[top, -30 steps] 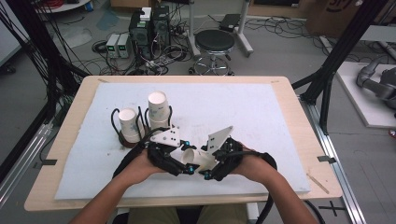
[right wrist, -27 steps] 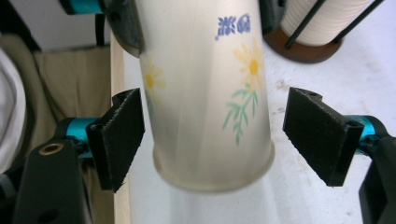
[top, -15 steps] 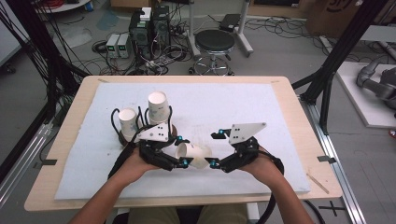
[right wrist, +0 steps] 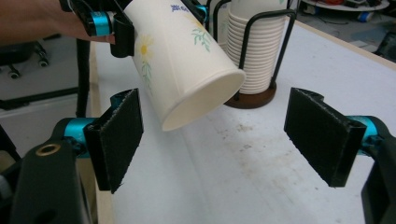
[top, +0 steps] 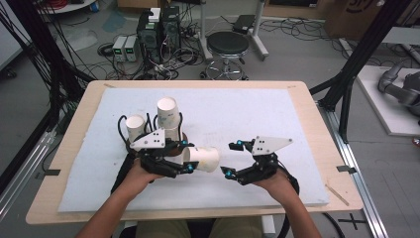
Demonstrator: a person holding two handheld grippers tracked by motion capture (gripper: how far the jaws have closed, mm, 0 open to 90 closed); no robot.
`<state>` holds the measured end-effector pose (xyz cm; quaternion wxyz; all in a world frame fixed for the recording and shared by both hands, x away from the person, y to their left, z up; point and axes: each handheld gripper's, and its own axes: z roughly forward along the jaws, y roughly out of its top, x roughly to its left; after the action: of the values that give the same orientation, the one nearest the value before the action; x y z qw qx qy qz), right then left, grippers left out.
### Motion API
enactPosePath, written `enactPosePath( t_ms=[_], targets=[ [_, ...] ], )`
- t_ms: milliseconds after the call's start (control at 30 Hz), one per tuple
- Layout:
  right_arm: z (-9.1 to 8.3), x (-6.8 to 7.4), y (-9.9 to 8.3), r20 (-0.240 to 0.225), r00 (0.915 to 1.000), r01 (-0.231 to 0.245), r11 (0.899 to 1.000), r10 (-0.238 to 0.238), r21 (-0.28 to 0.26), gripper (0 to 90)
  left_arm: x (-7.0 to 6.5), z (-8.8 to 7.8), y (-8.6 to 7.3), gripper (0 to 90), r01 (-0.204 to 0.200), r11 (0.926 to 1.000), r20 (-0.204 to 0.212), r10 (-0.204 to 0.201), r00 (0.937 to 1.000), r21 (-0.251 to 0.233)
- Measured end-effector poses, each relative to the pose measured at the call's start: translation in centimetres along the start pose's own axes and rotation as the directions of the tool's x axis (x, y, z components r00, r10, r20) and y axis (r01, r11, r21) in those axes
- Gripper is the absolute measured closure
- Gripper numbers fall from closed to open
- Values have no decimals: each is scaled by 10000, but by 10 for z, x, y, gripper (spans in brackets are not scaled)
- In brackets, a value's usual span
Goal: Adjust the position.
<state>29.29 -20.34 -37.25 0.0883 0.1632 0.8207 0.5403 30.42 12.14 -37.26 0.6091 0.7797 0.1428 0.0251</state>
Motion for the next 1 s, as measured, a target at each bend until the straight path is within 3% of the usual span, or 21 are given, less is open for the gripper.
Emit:
enactPosePath(
  t_ms=[567,1000],
  targets=[
    [14,3,-13,-1017,9941,-419,9982,374,-426,202,-6,2,4,373,-289,9978,787,335,9963,-594],
    [21,7,-12,-1739,9847,-228,9978,116,-626,208,-10,5,6,373,-421,9967,1463,520,9879,-700]
  ],
)
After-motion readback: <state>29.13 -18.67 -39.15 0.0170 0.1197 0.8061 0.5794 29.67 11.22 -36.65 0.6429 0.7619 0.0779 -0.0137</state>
